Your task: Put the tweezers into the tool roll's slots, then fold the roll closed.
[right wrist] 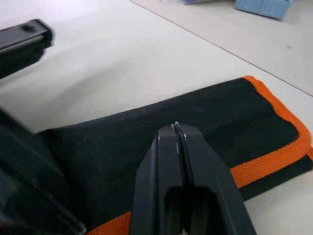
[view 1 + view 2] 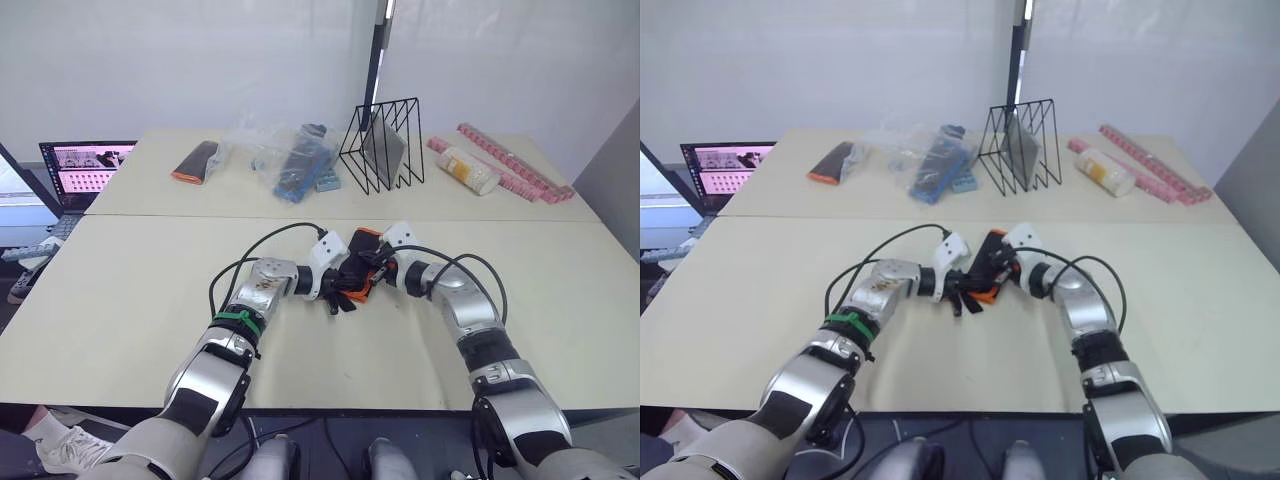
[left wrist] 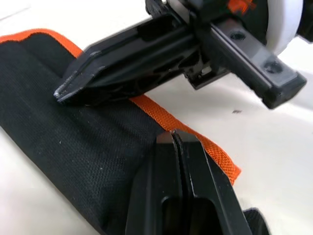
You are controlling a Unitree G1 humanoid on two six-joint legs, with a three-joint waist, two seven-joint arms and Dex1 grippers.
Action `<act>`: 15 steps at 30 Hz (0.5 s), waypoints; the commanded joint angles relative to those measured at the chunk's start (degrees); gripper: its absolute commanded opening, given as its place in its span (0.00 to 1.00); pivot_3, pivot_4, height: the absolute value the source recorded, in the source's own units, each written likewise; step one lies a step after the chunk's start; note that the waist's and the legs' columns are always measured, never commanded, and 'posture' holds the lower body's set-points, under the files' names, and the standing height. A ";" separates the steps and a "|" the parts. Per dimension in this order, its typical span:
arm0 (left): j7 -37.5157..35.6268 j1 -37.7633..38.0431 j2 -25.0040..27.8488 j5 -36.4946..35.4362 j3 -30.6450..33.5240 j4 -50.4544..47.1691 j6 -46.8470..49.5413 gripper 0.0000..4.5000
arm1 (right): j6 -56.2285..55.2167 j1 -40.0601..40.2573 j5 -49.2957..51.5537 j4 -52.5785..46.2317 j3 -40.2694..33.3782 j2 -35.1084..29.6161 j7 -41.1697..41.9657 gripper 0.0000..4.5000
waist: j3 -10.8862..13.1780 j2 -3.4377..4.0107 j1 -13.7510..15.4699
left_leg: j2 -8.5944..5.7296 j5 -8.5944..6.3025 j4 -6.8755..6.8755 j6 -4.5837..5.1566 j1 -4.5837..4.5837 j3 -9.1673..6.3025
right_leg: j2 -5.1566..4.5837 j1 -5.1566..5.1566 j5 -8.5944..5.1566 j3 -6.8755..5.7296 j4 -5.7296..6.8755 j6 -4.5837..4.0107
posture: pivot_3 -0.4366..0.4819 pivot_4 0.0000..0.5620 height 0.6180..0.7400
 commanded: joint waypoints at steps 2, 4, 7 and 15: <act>1.17 3.80 2.49 8.53 -5.71 9.76 -0.63 0.01 | 2.09 -2.50 0.12 10.59 -2.68 1.85 -5.63 0.00 | -0.59 -0.34 -0.09 | 0.04 -0.03 -0.19 0.02 0.71 -0.01 | 0.02 0.53 -0.02 -0.02 -0.20 0.02 | 0.48 0.27 0.56; -0.47 4.50 2.33 7.65 -4.98 10.23 -0.38 0.01 | 2.33 -5.51 0.19 16.14 -3.66 2.95 -7.72 0.00 | -0.87 -0.35 -0.34 | 0.14 -0.06 -0.61 0.01 1.53 -0.07 | 0.07 1.37 -0.05 -0.12 -0.73 0.06 | 0.48 0.27 0.56; -1.94 4.97 1.72 5.71 -3.10 9.98 0.48 0.01 | 0.43 -9.55 -1.24 23.32 -3.65 3.54 -10.80 0.00 | -1.37 -0.14 -0.84 | 0.17 -0.19 -0.76 0.05 1.88 -0.12 | 0.07 1.68 -0.22 -0.16 -0.82 0.07 | 0.48 0.27 0.56; -0.37 5.82 1.76 2.43 2.78 6.81 -1.17 0.01 | -8.33 -14.29 -1.64 30.74 -6.03 3.65 -17.17 0.00 | -1.58 -0.10 -1.62 | 0.15 -0.39 -0.75 0.08 1.83 -0.12 | 0.05 1.65 -0.29 -0.12 -0.78 0.04 | 0.48 0.27 0.56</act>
